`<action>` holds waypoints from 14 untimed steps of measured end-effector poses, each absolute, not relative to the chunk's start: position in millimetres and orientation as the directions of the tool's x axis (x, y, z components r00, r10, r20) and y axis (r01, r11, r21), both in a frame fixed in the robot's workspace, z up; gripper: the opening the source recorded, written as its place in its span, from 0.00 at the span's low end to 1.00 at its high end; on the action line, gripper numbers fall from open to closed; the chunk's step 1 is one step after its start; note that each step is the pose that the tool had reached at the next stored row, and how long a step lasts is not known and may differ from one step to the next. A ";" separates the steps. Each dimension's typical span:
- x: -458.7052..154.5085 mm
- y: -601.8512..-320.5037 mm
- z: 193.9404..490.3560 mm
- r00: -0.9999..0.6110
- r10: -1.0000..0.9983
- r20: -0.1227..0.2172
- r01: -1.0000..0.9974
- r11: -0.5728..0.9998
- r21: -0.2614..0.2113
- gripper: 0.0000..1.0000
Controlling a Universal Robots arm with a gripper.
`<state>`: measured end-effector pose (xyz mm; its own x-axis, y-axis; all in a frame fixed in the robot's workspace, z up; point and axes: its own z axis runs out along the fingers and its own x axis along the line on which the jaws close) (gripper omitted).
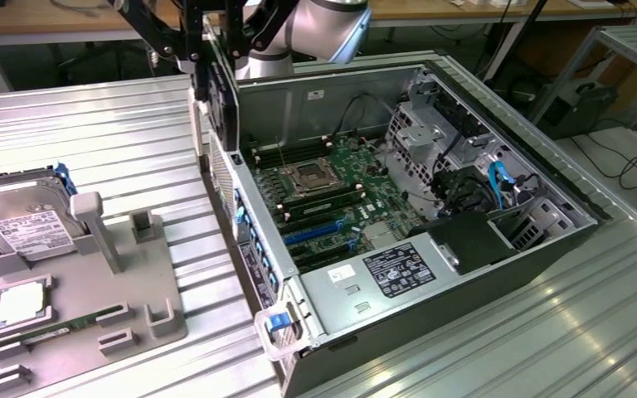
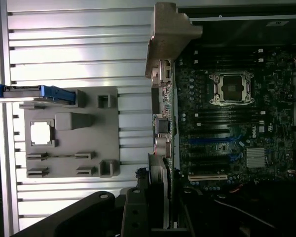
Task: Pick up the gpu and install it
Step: 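Pick up the gpu and move the gpu toward the slot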
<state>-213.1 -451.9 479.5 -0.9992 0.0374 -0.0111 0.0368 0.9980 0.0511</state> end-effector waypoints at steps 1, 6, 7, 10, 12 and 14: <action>-212.3 -451.9 479.5 -0.999 0.037 -0.011 0.037 0.998 0.051 0.28; -206.6 -451.9 479.5 -0.999 0.038 -0.011 0.037 0.998 0.051 0.28; -205.5 -451.9 479.5 -0.999 0.038 -0.011 0.037 0.998 0.051 0.28; -203.5 -451.9 479.5 -0.999 0.037 -0.011 0.036 0.998 0.051 0.28; -201.6 -451.9 479.5 -0.999 0.035 -0.011 0.034 0.998 0.051 0.28; -199.2 -451.9 479.5 -0.999 0.031 -0.011 0.030 0.998 0.051 0.28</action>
